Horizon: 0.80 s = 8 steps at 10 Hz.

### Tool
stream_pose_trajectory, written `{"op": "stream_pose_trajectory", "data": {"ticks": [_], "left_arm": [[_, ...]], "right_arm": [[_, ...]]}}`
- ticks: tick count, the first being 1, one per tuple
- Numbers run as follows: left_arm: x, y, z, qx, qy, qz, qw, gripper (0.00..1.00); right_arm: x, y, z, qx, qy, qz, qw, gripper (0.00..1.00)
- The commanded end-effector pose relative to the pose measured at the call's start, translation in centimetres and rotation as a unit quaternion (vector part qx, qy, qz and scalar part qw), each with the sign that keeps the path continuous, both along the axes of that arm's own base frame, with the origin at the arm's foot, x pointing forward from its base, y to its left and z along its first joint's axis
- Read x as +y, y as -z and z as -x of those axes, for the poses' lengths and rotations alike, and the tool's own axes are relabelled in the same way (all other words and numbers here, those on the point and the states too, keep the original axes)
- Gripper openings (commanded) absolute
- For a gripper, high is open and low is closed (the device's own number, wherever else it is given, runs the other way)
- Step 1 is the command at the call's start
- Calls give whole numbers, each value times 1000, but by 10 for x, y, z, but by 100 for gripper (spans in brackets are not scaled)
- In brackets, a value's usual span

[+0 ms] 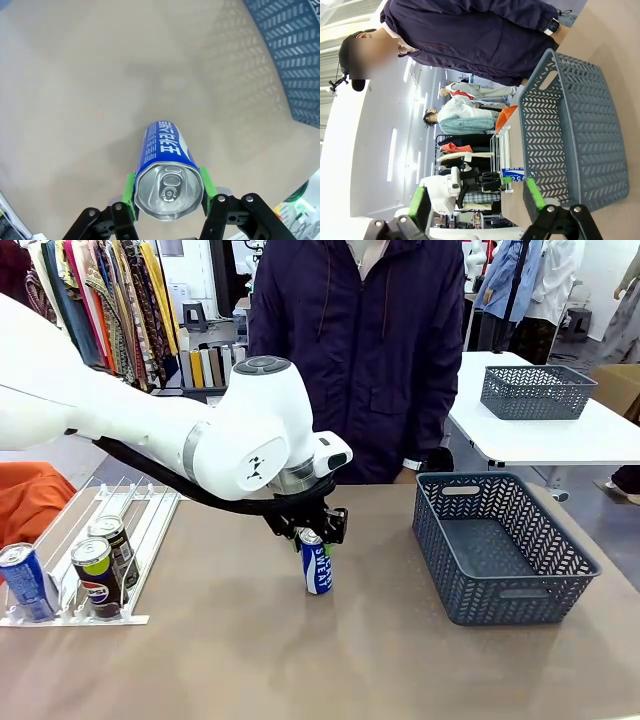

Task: Retrieve and store the cans from the dispenser.
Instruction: Pick up one can from the Automatic Can Dispenser and place it in the middle of the table.

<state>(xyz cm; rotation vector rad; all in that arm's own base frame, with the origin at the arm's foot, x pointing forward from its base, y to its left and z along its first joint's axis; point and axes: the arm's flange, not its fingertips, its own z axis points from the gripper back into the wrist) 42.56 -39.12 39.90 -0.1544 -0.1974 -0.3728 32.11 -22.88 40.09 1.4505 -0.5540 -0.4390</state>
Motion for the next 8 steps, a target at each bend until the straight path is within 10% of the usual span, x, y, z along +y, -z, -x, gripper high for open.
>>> {"op": "stream_pose_trajectory", "data": {"ticks": [1, 2, 4, 8], "left_arm": [[-9, -10, 0, -4, -12, -11, 1000, 0], [-10, -10, 0, -5, -11, -12, 1000, 0], [-12, -10, 1, -17, -1, -18, 1000, 96], [-7, -27, 9, -51, -2, 8, 999, 100]], "right_arm": [[-2, -5, 0, 5, -3, -6, 1000, 100], [-2, -5, 0, 5, -3, -6, 1000, 100], [-2, -5, 0, 5, -3, -6, 1000, 100], [-2, -5, 0, 5, -3, -6, 1000, 100]]}}
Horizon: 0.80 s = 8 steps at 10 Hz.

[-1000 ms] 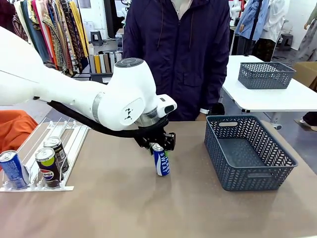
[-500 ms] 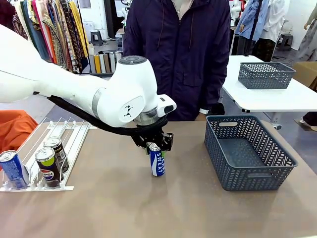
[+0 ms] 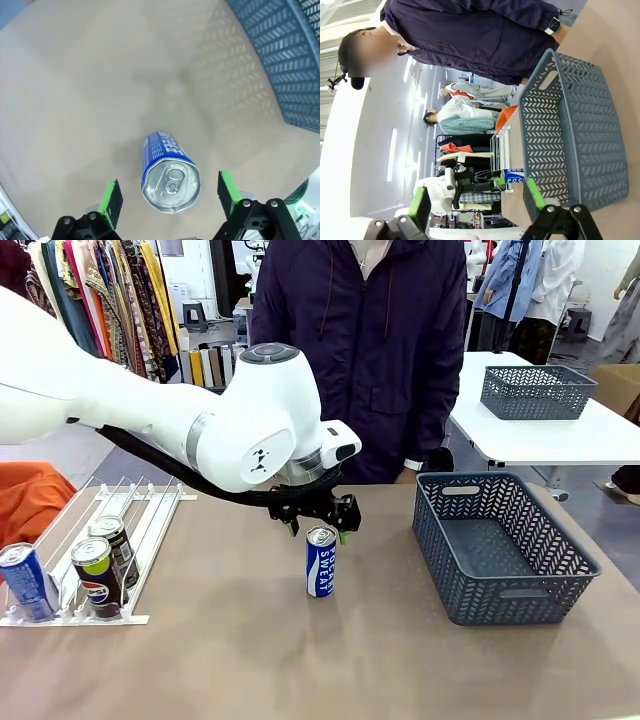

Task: Retrieve and store the cans from the dispenser.
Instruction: Pick up one can from the Automatic Can Dispenser and place it in the middle of the table.

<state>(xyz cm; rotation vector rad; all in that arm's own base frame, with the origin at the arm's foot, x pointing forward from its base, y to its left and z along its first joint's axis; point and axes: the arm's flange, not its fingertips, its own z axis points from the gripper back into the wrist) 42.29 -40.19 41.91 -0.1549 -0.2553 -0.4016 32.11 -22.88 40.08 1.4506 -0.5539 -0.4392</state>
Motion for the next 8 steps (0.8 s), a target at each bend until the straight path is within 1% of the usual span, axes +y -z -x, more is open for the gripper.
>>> {"op": "stream_pose_trajectory", "data": {"ticks": [1, 2, 3, 4, 5, 6, 7, 8], "left_arm": [[12, -19, 12, -14, -7, 16, 1000, 100], [30, -41, 21, 9, 17, 6, 1000, 100], [62, -66, 31, 63, 50, 28, 996, 100], [100, -90, 39, 76, 57, 59, 994, 100], [149, -113, 48, 97, 72, 104, 987, 100], [198, -129, 52, 106, 76, 136, 982, 100], [250, -143, 55, 108, 65, 172, 977, 100], [302, -152, 57, 92, 23, 222, 971, 100]], "right_arm": [[-2, -5, 0, 5, -3, -6, 1000, 100], [-2, -5, 0, 5, -3, -6, 1000, 100], [-2, -5, 0, 5, -3, -6, 1000, 100], [-2, -5, 0, 5, -3, -6, 1000, 100], [-2, -5, 0, 5, -3, -6, 1000, 100], [-2, -5, 0, 5, -3, -6, 1000, 100], [-2, -5, 0, 5, -3, -6, 1000, 100], [-2, -5, 0, 5, -3, -6, 1000, 100]]}}
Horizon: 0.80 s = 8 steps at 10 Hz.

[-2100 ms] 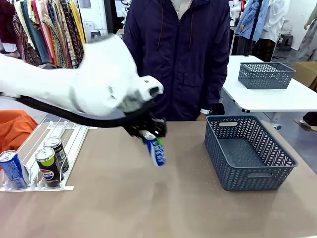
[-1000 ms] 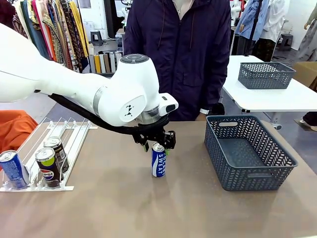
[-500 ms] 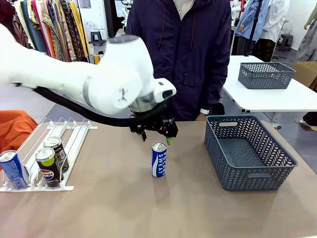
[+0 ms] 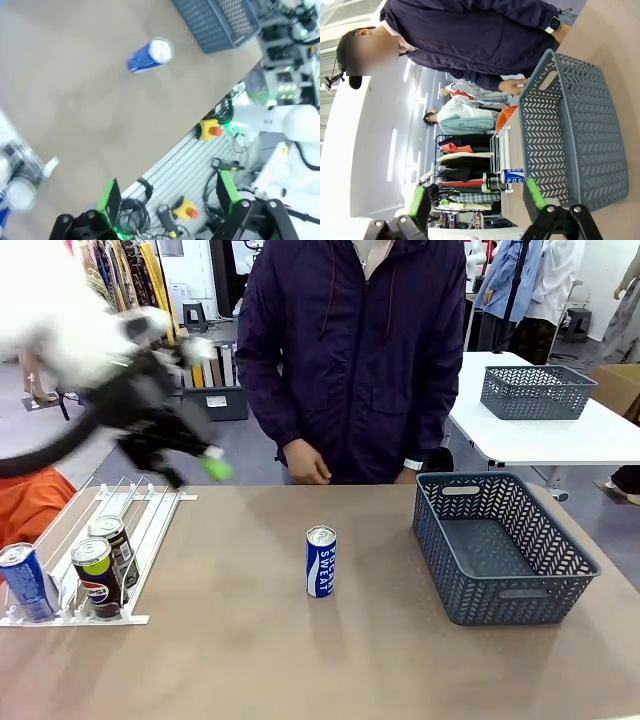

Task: Retrieve and store the cans from the dispenser.
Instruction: Pick up one can from the Automatic Can Dispenser and place it in the middle of the table.

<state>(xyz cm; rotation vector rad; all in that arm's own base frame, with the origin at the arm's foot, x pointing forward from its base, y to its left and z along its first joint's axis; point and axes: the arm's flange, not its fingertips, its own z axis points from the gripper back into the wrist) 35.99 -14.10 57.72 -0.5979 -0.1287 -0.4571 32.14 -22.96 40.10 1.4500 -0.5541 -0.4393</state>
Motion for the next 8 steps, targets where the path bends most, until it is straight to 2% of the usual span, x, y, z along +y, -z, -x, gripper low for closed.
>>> {"op": "stream_pose_trajectory", "data": {"ticks": [1, 2, 4, 5, 7, 8], "left_arm": [[91, 2, -2, 13, -73, 71, 995, 100], [148, 2, 1, 29, -106, 138, 984, 100], [239, 21, 15, 45, -200, 257, 945, 100], [266, 37, 24, 49, -239, 298, 923, 100], [298, 65, 43, 46, -274, 347, 896, 100], [308, 72, 48, 45, -283, 347, 893, 100]], "right_arm": [[-1, -5, 0, 5, -3, -6, 1000, 100], [-1, -5, 0, 5, -3, -6, 1000, 100], [-1, -5, 0, 5, -3, -6, 1000, 100], [-1, -5, 0, 5, -3, -6, 1000, 100], [-1, -5, 0, 5, -3, -6, 1000, 100], [-1, -5, 0, 5, -3, -6, 1000, 100]]}}
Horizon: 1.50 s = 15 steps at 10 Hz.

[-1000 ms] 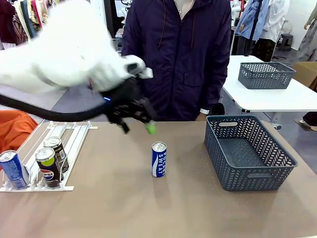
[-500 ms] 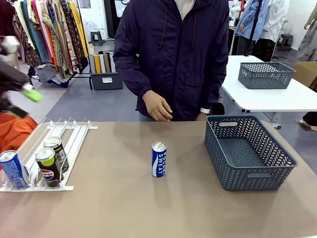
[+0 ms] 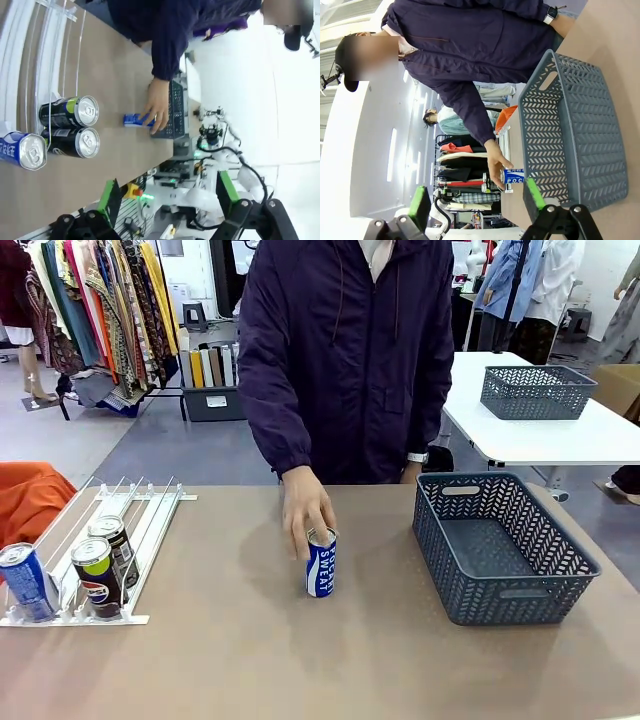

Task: Retrieve and store the cans from the dispenser.
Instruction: Pick up one can from the Automatic Can Dispenser and place it in the middle of the table, then pick up the last remaining can from one row of the Automatic Can Dispenser and place it in the middle of the table.

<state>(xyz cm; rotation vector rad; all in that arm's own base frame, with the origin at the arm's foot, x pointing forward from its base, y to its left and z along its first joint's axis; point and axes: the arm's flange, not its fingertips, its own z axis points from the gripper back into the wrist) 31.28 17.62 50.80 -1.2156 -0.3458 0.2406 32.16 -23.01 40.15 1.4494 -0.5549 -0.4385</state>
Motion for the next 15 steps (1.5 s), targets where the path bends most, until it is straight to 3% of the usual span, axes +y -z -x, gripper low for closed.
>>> {"op": "stream_pose_trajectory", "data": {"ticks": [1, 13, 14, 15], "left_arm": [[-8, -13, -6, 3, 19, -19, 1000, 100], [-10, -11, -6, 3, 15, -24, 1000, 100], [-35, -21, -9, 46, 12, -162, 986, 100], [-55, -28, -9, 55, 11, -236, 970, 100]], "right_arm": [[-1, -5, 0, 6, -3, -6, 1000, 100], [-1, -5, 0, 6, -3, -6, 1000, 100], [-1, -5, 0, 6, -3, -6, 1000, 100], [-1, -5, 0, 6, -3, -6, 1000, 100]]}}
